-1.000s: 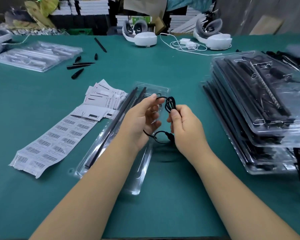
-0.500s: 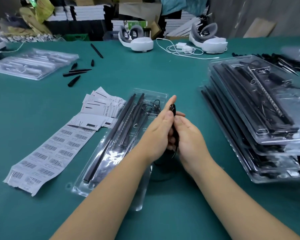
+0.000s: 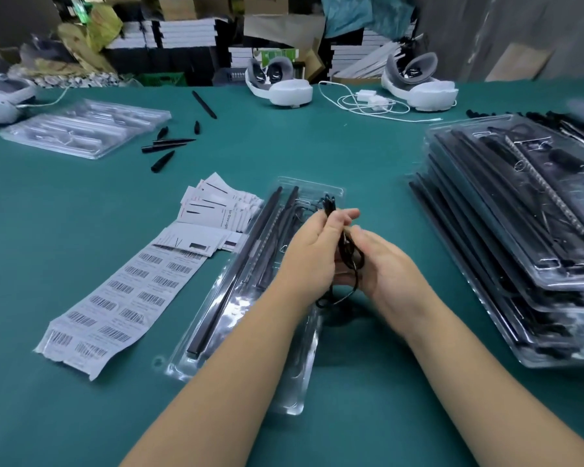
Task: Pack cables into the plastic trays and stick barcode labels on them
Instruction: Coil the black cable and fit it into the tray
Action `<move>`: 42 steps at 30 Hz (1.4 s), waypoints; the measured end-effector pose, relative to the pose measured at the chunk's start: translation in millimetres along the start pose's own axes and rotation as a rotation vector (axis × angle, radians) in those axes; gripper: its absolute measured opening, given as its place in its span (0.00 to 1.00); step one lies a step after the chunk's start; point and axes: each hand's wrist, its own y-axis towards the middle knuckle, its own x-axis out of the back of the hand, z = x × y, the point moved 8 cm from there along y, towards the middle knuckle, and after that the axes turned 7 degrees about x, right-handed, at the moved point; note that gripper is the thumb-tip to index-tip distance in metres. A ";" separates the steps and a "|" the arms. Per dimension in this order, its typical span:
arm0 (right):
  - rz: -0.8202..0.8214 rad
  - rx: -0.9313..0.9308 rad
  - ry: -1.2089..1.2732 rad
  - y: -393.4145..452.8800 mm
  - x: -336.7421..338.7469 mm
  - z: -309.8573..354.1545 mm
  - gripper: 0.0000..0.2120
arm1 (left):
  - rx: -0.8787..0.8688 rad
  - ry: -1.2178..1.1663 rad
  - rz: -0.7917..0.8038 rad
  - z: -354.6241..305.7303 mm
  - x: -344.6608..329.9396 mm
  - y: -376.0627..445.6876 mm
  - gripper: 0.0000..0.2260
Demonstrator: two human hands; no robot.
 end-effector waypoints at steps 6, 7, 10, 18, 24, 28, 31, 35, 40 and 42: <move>0.031 0.004 -0.597 -1.2 2.9 3.1 0.14 | -0.049 -0.144 -0.078 -3.7 18.7 11.1 0.10; 0.037 0.044 -0.697 -0.9 1.6 8.3 0.12 | -0.050 -0.173 -0.090 -3.4 20.3 11.5 0.10; 0.055 0.090 -0.966 -3.2 4.6 15.2 0.09 | -0.025 -0.306 -0.153 -1.6 31.6 16.1 0.11; -0.325 -0.082 -0.182 -1.5 47.8 12.0 0.08 | -0.009 -0.440 -0.257 1.4 40.7 21.8 0.10; -0.149 0.316 -0.991 -7.5 19.8 38.9 0.08 | 0.088 -0.322 -0.143 3.3 34.7 28.1 0.10; -0.117 0.596 -1.137 -15.7 5.4 51.9 0.03 | 0.081 0.145 -0.049 4.7 20.3 23.6 0.12; -0.159 0.324 -1.118 -6.8 23.7 38.0 0.08 | -0.003 0.448 -0.059 0.7 13.8 21.4 0.12; -0.173 0.169 -0.983 -5.2 27.8 24.2 0.08 | -0.077 0.608 -0.029 -0.8 6.7 18.2 0.12; -0.319 0.080 0.044 -6.2 45.3 23.4 0.08 | -0.026 0.524 -0.002 3.1 7.5 15.8 0.14; -0.274 0.067 0.078 -6.1 41.5 22.9 0.05 | -0.026 0.518 0.032 2.4 4.5 14.2 0.15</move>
